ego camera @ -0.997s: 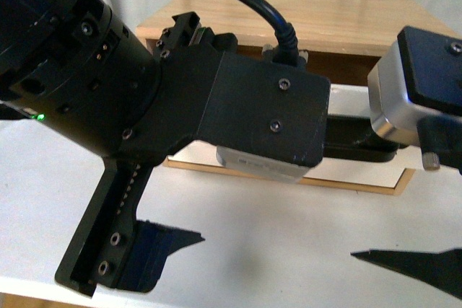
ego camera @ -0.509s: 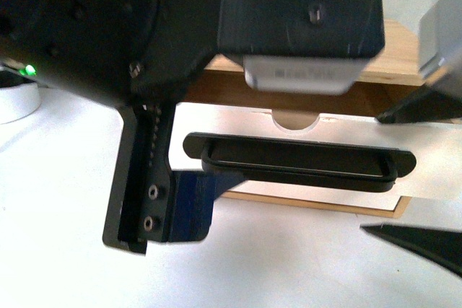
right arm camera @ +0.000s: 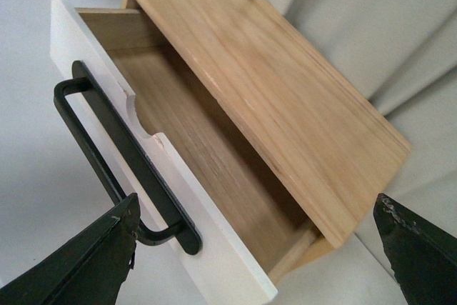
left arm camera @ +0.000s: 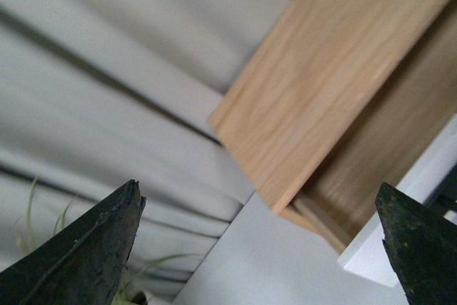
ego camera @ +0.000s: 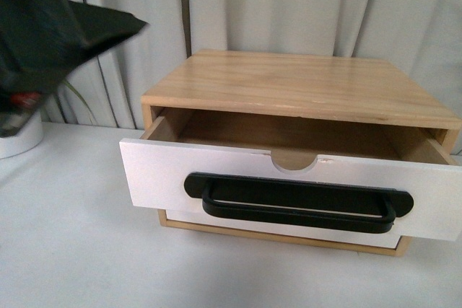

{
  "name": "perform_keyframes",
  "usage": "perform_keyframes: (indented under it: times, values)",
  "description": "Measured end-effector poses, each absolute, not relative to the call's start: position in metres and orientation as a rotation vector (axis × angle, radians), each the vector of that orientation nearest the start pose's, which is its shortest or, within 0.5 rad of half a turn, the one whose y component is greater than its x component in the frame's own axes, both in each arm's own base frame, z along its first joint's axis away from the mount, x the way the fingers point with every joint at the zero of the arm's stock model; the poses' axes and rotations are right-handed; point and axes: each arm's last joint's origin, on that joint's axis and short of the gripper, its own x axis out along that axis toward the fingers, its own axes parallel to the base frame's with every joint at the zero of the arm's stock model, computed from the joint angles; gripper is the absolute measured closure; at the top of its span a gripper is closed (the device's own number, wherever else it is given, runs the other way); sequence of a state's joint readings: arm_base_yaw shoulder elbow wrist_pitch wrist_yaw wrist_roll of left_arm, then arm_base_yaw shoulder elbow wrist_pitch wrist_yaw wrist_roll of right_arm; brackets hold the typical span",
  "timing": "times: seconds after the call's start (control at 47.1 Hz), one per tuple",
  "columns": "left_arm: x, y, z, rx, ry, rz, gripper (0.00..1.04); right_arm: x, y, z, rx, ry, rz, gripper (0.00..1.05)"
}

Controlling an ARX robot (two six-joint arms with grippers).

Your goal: Pull drawer

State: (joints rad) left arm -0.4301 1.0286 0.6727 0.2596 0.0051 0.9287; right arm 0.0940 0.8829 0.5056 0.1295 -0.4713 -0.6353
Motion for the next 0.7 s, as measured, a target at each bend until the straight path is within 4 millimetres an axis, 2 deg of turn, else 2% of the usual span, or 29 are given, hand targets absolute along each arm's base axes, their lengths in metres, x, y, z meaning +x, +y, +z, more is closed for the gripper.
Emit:
perform_keyframes:
  times: [0.127, 0.403, 0.531, 0.7]
  values:
    - [0.187, -0.072, 0.284, 0.786, -0.101, -0.309, 0.06, 0.171, 0.019, 0.251, -0.508, 0.040, 0.555, 0.09]
    - [0.138, -0.038, 0.246, 0.526, -0.018, -0.067, 0.06, 0.133, -0.003, 0.241, -0.370, 0.049, 0.418, 0.09]
    - [0.126, -0.028, 0.234, 0.364, -0.013, 0.081, 0.06, 0.121, -0.004, 0.230, -0.336, 0.074, 0.344, 0.09]
    - [0.123, -0.026, 0.234, 0.231, -0.031, 0.094, 0.06, 0.120, -0.005, 0.230, -0.325, 0.069, 0.335, 0.09]
